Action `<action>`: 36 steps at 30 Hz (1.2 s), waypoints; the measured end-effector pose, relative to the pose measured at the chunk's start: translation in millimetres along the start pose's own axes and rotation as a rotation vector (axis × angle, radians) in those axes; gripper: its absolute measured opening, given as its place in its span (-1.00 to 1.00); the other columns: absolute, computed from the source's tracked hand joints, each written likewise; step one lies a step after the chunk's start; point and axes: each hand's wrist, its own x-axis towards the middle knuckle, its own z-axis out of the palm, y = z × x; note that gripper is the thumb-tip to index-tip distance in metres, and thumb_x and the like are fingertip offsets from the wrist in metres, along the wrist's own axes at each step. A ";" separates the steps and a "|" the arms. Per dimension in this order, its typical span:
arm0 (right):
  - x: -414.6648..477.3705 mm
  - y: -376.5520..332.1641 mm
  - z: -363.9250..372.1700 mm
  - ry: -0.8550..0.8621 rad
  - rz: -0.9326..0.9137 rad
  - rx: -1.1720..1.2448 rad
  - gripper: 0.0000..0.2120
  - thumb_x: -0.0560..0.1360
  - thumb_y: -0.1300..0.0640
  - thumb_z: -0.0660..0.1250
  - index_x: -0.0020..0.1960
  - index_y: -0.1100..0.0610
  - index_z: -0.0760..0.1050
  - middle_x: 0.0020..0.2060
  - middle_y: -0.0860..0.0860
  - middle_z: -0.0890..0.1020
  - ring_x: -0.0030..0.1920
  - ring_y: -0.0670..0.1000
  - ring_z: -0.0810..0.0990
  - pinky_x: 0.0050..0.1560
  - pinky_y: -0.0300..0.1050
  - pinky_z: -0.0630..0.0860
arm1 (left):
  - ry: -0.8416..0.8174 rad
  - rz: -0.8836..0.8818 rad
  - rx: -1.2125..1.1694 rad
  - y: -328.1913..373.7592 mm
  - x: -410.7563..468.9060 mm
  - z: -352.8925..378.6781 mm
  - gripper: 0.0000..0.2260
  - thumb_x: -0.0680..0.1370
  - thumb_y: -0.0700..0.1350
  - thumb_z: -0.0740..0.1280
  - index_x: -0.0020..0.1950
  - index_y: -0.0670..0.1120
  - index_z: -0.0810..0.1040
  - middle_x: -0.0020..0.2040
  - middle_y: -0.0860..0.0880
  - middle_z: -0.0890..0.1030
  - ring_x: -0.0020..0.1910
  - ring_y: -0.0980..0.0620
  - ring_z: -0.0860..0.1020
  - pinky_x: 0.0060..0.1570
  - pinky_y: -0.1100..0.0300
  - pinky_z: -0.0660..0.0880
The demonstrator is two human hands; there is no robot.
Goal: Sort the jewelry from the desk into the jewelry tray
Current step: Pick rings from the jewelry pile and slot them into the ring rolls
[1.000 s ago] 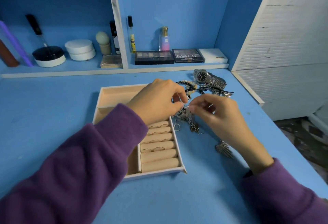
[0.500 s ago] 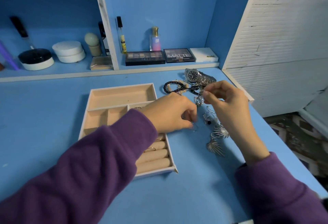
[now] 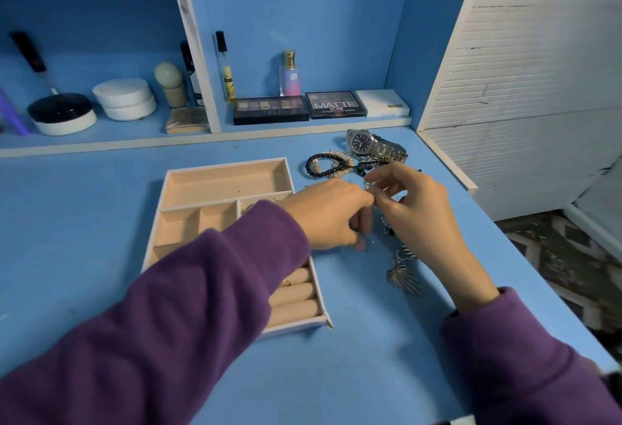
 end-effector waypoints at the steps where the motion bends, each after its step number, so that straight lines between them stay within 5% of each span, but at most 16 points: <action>1: -0.2 -0.1 0.8 -0.014 -0.018 -0.029 -0.87 0.43 0.24 0.32 -0.08 0.06 0.57 -0.24 -0.03 0.59 -0.19 -0.04 0.50 -0.26 -0.49 0.31 | 0.029 -0.001 -0.027 -1.1 -2.9 -0.9 -0.88 0.41 -0.14 0.43 -0.20 0.01 0.51 -0.24 0.08 0.54 -0.29 0.19 0.45 -0.19 0.23 0.42; 5: -2.9 1.1 7.5 -0.105 -0.147 -0.165 -0.81 0.45 0.26 0.28 -0.03 0.06 0.60 -0.19 0.02 0.57 -0.08 0.05 0.45 -0.16 -0.21 0.26 | 0.161 -0.058 -0.104 -10.7 -21.4 -14.2 -0.90 0.40 -0.16 0.44 -0.24 0.01 0.55 -0.37 0.16 0.52 -0.38 0.28 0.45 -0.32 0.50 0.33; 8: -7.5 1.7 14.8 -0.200 -0.283 -0.238 -0.67 0.47 0.33 0.20 0.06 0.01 0.60 -0.16 0.04 0.51 -0.09 0.06 0.33 -0.10 -0.13 0.27 | 0.270 -0.110 -0.109 -22.7 -33.9 -23.4 -0.89 0.38 -0.08 0.46 -0.28 0.06 0.55 -0.37 0.17 0.53 -0.36 0.24 0.48 -0.29 0.43 0.35; 12: -9.1 2.0 15.0 -0.232 -0.342 -0.256 -0.50 0.34 0.47 0.10 -0.05 0.02 0.65 -0.19 0.06 0.50 -0.13 0.05 0.31 -0.10 -0.16 0.28 | 0.328 -0.161 -0.133 -31.6 -45.3 -27.7 -0.90 0.38 -0.06 0.46 -0.28 0.07 0.55 -0.34 0.14 0.56 -0.31 0.13 0.52 -0.23 0.28 0.41; 16: -8.9 -3.2 8.0 -0.194 -0.266 -0.170 -0.60 0.28 0.46 0.09 -0.34 0.09 0.60 -0.23 -0.02 0.48 -0.11 0.05 0.37 -0.14 -0.21 0.31 | 0.309 -0.151 -0.141 -31.8 -49.5 -25.2 -0.93 0.39 -0.06 0.45 -0.23 0.07 0.57 -0.32 0.14 0.57 -0.31 0.17 0.50 -0.26 0.38 0.37; 21: -5.7 -3.9 2.0 -0.108 -0.169 -0.152 -0.66 0.36 0.45 0.15 -0.30 0.10 0.59 -0.27 -0.05 0.47 -0.16 -0.01 0.40 -0.24 -0.41 0.21 | 0.242 -0.084 -0.097 -25.6 -42.3 -18.5 -0.95 0.45 -0.07 0.39 -0.11 0.06 0.61 -0.23 0.16 0.58 -0.25 0.21 0.47 -0.18 0.34 0.36; 26: -3.4 -4.5 -12.6 -0.132 -0.117 -0.074 -0.72 0.40 0.36 0.23 -0.22 0.05 0.62 -0.27 -0.10 0.52 -0.31 -0.24 0.41 -0.29 -0.47 0.28 | 0.148 0.012 -0.062 -15.4 -27.7 -7.7 -0.85 0.50 -0.06 0.33 0.05 0.05 0.61 -0.15 0.17 0.53 -0.20 0.25 0.39 -0.18 0.42 0.26; 30: -3.3 -2.5 -24.2 -0.355 -0.091 -0.031 -0.87 0.40 0.17 0.39 -0.21 -0.07 0.56 -0.30 -0.08 0.58 -0.27 -0.13 0.45 -0.30 -0.38 0.31 | 0.105 0.004 0.024 -14.8 -19.8 -1.2 -0.83 0.47 0.02 0.36 0.03 0.05 0.59 -0.15 0.10 0.59 -0.18 0.14 0.43 -0.08 0.21 0.43; 36: -2.6 -2.3 -39.1 -0.576 -0.115 -0.128 -0.80 0.27 -0.08 0.50 -0.20 -0.09 0.52 -0.25 -0.09 0.57 -0.18 -0.11 0.47 -0.19 -0.26 0.38 | -0.004 -0.033 0.002 -15.9 -20.6 -10.1 -0.80 0.43 0.02 0.40 0.02 0.03 0.55 -0.25 0.13 0.56 -0.32 0.24 0.44 -0.25 0.29 0.39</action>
